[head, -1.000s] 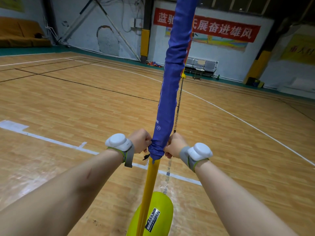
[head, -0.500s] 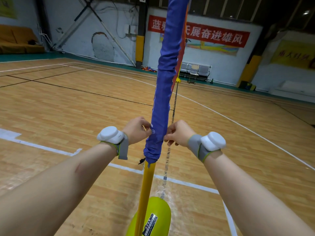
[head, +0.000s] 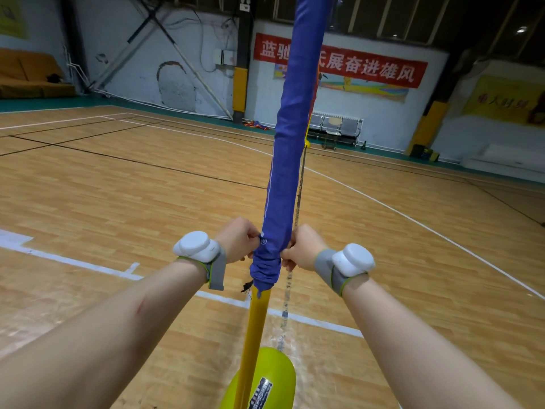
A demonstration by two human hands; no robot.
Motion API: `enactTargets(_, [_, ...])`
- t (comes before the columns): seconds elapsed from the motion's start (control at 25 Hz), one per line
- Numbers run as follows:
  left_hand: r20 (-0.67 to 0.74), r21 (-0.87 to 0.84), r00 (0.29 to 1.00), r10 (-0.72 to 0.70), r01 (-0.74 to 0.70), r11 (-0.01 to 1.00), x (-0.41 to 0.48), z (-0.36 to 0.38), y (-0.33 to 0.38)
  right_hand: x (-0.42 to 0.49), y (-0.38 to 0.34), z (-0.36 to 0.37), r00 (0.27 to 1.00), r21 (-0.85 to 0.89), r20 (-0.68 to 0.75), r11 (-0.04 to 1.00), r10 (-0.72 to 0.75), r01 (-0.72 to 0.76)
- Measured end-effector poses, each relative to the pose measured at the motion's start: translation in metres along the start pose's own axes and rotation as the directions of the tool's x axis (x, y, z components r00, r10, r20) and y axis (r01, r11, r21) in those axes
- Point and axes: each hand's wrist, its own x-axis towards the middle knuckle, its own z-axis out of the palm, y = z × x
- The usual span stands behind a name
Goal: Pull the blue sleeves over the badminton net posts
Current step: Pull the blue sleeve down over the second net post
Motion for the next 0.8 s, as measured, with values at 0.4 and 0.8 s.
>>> enactTargets(0.4, [0.028,0.05,0.999,0.018,-0.019,0.999,0.001,0.006,-0.006,0.005,-0.003,0.002,0.999,-0.015,0.033,1.0,0.002,-0.002])
enactTargets(0.8, [0.043,-0.085,0.997,-0.057,0.06,0.995,-0.005,0.018,-0.011,0.0,0.004,0.008,0.997,0.085,0.038,0.994,0.068,-0.071])
